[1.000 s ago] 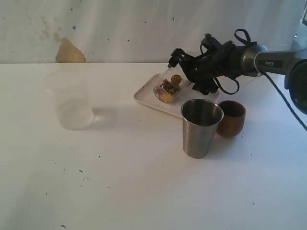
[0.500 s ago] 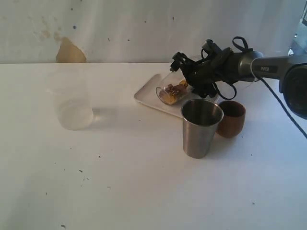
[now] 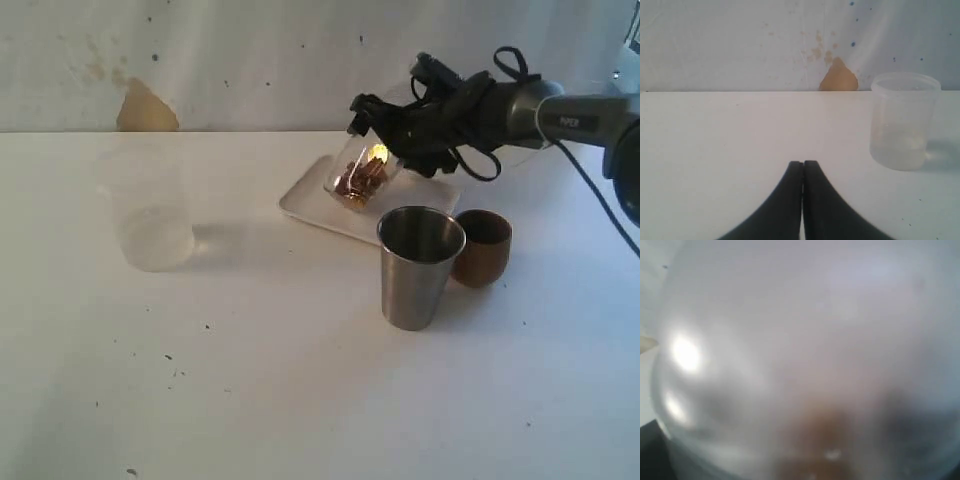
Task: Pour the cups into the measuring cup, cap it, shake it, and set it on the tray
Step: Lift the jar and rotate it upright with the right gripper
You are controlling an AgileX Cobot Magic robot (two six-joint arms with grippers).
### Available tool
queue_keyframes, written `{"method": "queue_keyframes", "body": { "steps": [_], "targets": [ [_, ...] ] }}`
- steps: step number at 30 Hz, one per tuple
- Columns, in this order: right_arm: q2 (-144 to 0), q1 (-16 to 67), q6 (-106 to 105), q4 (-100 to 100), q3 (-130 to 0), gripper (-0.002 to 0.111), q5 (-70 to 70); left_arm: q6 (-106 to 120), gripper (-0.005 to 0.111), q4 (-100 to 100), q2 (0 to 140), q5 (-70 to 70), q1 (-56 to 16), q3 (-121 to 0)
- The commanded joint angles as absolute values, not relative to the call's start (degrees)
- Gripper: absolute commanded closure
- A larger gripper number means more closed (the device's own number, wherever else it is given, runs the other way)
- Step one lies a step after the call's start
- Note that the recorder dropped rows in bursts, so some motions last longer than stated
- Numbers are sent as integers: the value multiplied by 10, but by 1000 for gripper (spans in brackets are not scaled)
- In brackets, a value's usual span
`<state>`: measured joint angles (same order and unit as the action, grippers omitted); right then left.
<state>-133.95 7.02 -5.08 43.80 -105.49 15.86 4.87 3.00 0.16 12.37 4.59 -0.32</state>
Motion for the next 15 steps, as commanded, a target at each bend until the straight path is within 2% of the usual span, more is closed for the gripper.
{"method": "queue_keyframes", "body": {
  "steps": [1, 6, 15],
  "targets": [
    [-1287, 81, -131, 438, -1056, 108, 115, 48, 106, 29, 0, 117, 48, 0],
    [-1261, 125, -266, 438, -1037, 108, 35, 48, 106, 29, 0, 117, 48, 0],
    [-1258, 207, -332, 431, -935, 108, -205, 48, 106, 29, 0, 117, 48, 0]
  ]
}}
